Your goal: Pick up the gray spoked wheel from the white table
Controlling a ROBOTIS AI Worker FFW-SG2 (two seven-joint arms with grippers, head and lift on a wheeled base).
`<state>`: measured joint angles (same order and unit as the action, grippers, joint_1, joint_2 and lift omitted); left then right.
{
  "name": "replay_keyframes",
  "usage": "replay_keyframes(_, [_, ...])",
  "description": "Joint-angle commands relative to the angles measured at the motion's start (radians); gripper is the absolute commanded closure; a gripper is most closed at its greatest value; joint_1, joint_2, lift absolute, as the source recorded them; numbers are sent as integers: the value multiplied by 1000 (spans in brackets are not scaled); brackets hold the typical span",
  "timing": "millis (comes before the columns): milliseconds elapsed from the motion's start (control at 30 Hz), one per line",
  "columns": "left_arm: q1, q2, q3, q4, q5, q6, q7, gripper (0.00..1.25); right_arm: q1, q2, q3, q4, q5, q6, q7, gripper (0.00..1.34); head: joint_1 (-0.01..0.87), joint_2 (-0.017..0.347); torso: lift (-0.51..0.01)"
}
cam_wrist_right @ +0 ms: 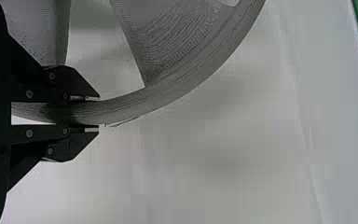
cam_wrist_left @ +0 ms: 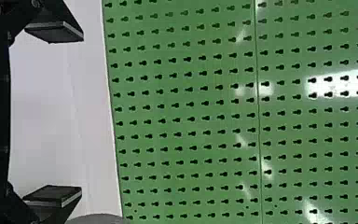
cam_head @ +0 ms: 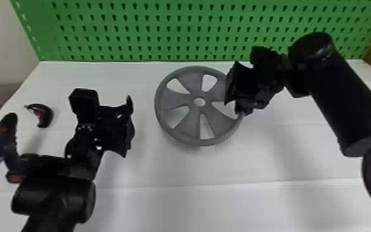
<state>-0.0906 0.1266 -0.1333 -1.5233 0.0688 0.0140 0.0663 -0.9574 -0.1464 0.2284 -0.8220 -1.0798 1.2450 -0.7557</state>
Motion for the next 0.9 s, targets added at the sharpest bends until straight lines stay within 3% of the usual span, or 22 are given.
replay_keyframes(0, [11,2,14,-11,3,0,0,127,37,7,-40,-77,67,-33,47,1084,765,12,-91])
replay_keyframes(200, [23,2,30,-26,5,0,0,127,111,16,-60,-212,141,-104,118,1070,765,12,-91])
replay_keyframes(467, [32,2,46,-41,5,0,1,128,223,27,-77,-335,310,-222,294,1024,765,12,-91])
replay_keyframes(600, [37,2,54,-51,5,0,1,127,276,38,-87,-408,402,-263,317,1024,765,12,-91])
replay_keyframes(867, [43,2,64,-66,6,0,1,127,362,47,-81,-474,561,-404,447,1026,765,12,-91])
